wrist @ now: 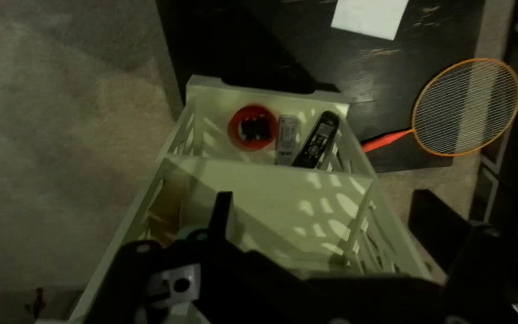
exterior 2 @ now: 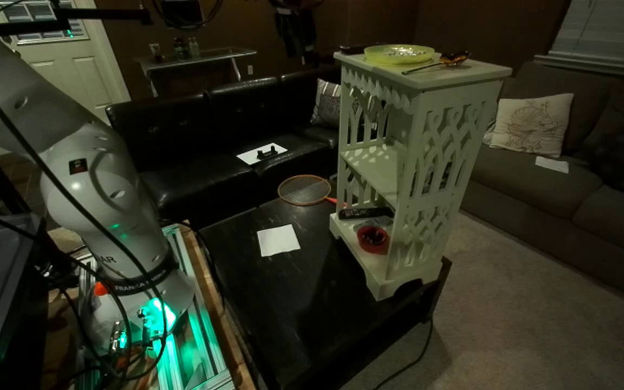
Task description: Move the spoon to the middle shelf
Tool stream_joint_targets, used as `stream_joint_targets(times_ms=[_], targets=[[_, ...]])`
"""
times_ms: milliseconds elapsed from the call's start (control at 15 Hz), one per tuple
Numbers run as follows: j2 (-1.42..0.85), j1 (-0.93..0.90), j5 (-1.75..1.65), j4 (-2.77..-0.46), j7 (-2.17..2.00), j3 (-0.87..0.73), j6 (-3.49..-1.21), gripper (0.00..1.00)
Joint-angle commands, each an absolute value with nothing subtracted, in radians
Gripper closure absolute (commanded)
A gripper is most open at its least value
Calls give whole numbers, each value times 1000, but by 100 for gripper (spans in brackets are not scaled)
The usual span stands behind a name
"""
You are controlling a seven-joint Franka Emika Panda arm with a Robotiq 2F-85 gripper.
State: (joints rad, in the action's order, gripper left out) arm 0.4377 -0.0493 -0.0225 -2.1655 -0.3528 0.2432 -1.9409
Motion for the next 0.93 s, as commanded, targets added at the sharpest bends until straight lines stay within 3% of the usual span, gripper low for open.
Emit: stream_joint_targets(times_ms=[0,533,600,867], targets=[[350,-13,-182,-2067,-318,232,-1965,0],[160,-6,-170,-1876,-225,104,-2048,0],[219,-18,-204,-1953,-214,113,-2041,0],[165,-15,-195,-1894,-216,90,-2046,0]])
